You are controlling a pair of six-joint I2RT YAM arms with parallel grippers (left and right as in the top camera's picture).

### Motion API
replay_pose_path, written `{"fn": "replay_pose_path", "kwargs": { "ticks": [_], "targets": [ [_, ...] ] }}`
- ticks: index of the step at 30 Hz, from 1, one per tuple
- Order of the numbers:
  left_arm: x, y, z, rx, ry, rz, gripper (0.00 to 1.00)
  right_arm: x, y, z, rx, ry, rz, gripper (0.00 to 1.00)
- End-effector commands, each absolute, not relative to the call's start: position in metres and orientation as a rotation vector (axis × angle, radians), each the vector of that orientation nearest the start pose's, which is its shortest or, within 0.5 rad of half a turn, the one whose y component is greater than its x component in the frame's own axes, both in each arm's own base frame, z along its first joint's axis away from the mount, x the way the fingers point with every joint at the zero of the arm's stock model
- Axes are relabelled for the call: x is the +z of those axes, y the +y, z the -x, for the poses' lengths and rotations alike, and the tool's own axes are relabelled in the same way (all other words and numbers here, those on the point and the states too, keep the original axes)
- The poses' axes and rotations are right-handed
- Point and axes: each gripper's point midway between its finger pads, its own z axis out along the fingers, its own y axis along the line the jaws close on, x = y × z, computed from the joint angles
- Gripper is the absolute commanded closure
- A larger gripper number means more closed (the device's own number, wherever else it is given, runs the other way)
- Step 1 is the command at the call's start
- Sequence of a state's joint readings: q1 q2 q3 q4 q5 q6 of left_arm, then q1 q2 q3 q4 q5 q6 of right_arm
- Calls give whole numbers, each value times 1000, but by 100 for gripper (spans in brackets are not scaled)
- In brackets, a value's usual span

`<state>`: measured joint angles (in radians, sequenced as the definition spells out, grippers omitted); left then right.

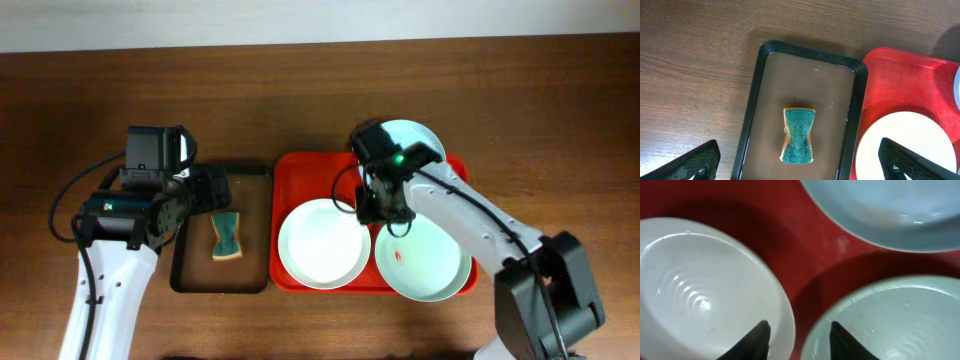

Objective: Clean dirty plates on tray and stack at the side

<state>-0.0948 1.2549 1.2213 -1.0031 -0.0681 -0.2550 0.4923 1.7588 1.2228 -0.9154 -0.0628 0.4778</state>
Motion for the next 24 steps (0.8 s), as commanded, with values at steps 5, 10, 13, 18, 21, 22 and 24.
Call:
{"fn": "replay_pose_path", "kwargs": {
  "ticks": [5,10,13,18,21,22,24],
  "targets": [
    [207,-15,-310,-28,2584,243,1,17,185,-282,311,3035,107,73],
    [207,-15,-309,-27,2587,243,1,15,195,-279,292,3009,177,77],
    [207,-15,-309,-27,2587,243,1,5,188,-274,254,3015,172,79],
    [207,-15,-309,-27,2587,244,1,68,195,-294,358,2939,139,96],
    [207,-15,-309,-27,2587,243,1,137,177,-312,514,2849,12,96],
    [207,-15,-309,-27,2587,243,1,161,154,-322,571,2775,-88,96],
    [207,-15,-309,-27,2587,243,1,176,98,-338,533,2695,-303,96]
  ]
}}
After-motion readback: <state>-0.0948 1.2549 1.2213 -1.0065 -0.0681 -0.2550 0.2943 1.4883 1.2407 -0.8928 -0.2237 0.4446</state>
